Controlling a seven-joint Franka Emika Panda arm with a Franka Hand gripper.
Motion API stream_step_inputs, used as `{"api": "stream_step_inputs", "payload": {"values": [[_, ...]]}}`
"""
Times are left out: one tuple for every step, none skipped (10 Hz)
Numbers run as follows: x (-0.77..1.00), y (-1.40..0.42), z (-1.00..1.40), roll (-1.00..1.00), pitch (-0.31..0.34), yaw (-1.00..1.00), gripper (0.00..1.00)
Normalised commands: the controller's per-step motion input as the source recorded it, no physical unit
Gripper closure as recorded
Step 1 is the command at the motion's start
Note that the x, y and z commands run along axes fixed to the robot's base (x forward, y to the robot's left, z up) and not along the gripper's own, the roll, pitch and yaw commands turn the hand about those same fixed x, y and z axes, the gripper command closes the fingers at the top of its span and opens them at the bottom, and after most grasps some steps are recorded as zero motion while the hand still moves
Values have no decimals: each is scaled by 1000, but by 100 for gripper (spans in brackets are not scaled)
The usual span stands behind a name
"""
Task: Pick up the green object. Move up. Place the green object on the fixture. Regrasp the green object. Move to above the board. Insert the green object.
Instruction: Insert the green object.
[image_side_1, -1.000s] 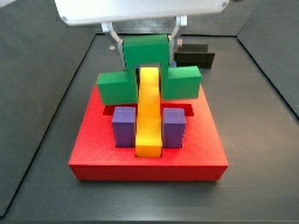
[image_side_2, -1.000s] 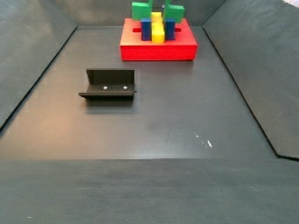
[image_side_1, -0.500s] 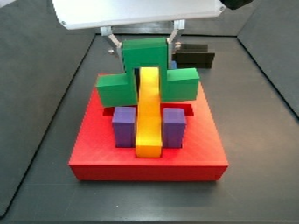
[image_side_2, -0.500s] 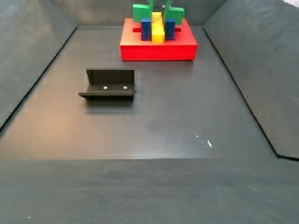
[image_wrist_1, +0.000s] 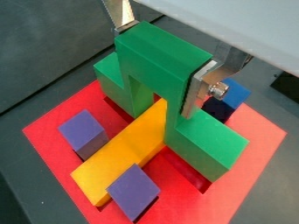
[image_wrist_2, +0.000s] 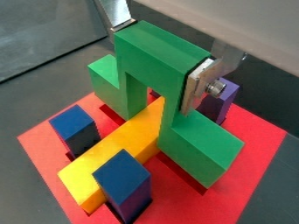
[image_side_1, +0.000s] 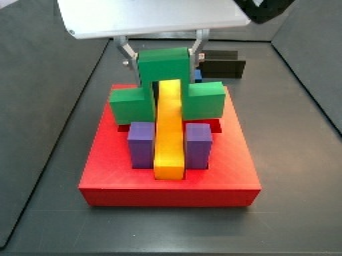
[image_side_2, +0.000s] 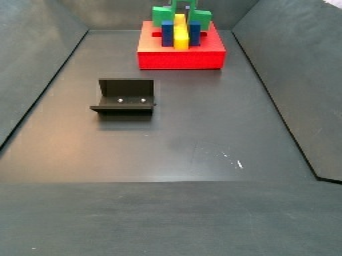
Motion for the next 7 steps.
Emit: {"api": "stream_step_inputs", "payload": {"values": [[163, -80, -134, 156, 0, 0, 100], [126, -17, -80, 133, 0, 0, 100], [131, -26, -57, 117, 0, 0, 100], [154, -20, -63, 119, 0, 0, 100], [203, -23, -57, 133, 0, 0, 100], [194, -26, -77, 141, 0, 0, 100], [169, -23, -74, 151, 0, 0, 100]]}}
